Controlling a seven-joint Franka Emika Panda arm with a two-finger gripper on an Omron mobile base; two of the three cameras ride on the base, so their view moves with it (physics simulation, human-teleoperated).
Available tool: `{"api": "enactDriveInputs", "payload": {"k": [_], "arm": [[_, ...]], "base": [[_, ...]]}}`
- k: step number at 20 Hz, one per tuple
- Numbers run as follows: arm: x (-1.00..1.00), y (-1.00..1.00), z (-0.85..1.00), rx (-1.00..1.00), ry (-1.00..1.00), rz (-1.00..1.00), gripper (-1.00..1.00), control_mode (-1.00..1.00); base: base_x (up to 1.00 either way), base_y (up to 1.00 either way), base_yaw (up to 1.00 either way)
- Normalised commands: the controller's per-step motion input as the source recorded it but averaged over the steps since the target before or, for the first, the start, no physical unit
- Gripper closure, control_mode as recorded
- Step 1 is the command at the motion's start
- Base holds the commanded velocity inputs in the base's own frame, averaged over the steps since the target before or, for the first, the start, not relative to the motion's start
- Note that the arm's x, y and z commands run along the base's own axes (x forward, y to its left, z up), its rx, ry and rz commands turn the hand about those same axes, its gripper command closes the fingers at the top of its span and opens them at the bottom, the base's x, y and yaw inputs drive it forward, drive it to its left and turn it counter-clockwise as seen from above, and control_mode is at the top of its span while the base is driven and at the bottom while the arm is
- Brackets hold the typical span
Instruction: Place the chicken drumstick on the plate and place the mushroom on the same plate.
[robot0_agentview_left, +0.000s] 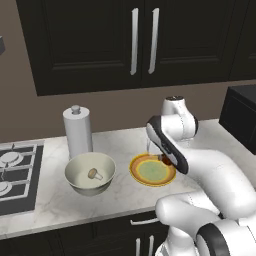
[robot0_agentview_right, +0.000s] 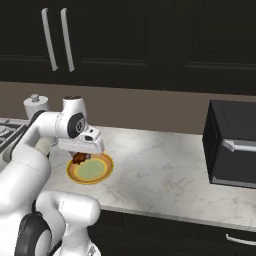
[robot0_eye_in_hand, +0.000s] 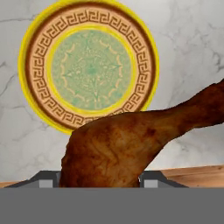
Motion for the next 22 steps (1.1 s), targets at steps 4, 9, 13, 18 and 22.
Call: {"api": "enactDriveInputs", "payload": {"k": [4,9,13,18,22], "arm": [[0.36,0.06,-0.87,0.00,0.01,0.00,1.00,-1.00],[0.57,0.09,-0.27,0.00,0.01,0.00,1.00,-1.00],[0.52,0.07,-0.05,0.00,0.03,0.01,1.00,-1.00],[0.02,0.28,-0.13,0.00,0.06,0.00,1.00,-1.00],[0.00,0.23,-0.21,0.00,0.06,0.00,1.00,-1.00]], "base": [[0.00,0.00,0.00],[0.00,0.00,0.00],[0.00,0.00,0.00],[0.00,0.00,0.00],[0.00,0.00,0.00]]}}
